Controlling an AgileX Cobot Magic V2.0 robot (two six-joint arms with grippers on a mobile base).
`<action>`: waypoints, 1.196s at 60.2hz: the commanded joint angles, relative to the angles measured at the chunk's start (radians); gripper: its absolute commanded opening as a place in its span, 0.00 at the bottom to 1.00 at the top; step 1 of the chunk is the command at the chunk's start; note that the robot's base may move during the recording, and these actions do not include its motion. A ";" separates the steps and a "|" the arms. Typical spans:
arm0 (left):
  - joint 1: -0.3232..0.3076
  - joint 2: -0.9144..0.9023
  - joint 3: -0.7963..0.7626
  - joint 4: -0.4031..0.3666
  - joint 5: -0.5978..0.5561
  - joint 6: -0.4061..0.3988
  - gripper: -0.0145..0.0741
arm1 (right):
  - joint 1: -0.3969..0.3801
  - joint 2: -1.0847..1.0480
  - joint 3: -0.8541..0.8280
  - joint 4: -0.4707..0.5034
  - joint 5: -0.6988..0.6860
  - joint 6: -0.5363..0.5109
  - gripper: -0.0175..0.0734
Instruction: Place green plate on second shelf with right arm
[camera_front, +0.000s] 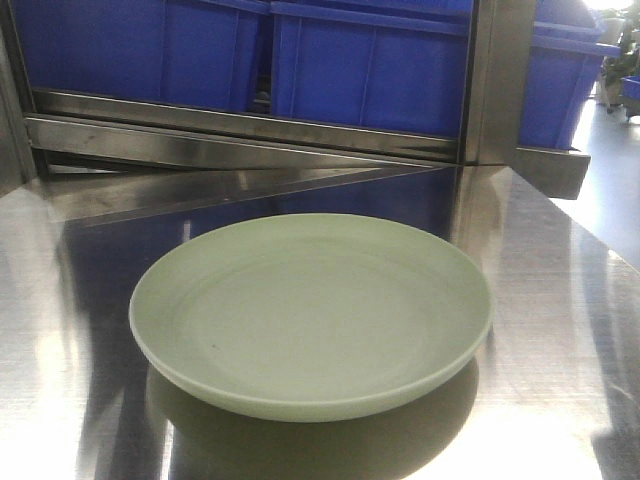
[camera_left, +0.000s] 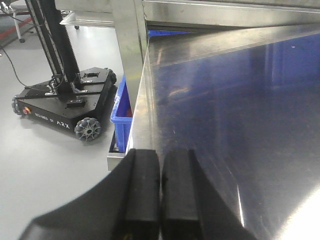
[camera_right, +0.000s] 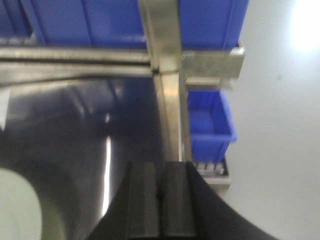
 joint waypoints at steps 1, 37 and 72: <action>-0.008 -0.021 0.040 0.002 -0.072 0.001 0.30 | 0.031 0.054 -0.074 0.044 0.019 0.011 0.25; -0.008 -0.021 0.040 0.002 -0.072 0.001 0.30 | 0.290 0.439 -0.234 0.234 0.086 0.011 0.61; -0.008 -0.021 0.040 0.002 -0.072 0.001 0.30 | 0.310 0.628 -0.338 0.256 0.165 0.011 0.61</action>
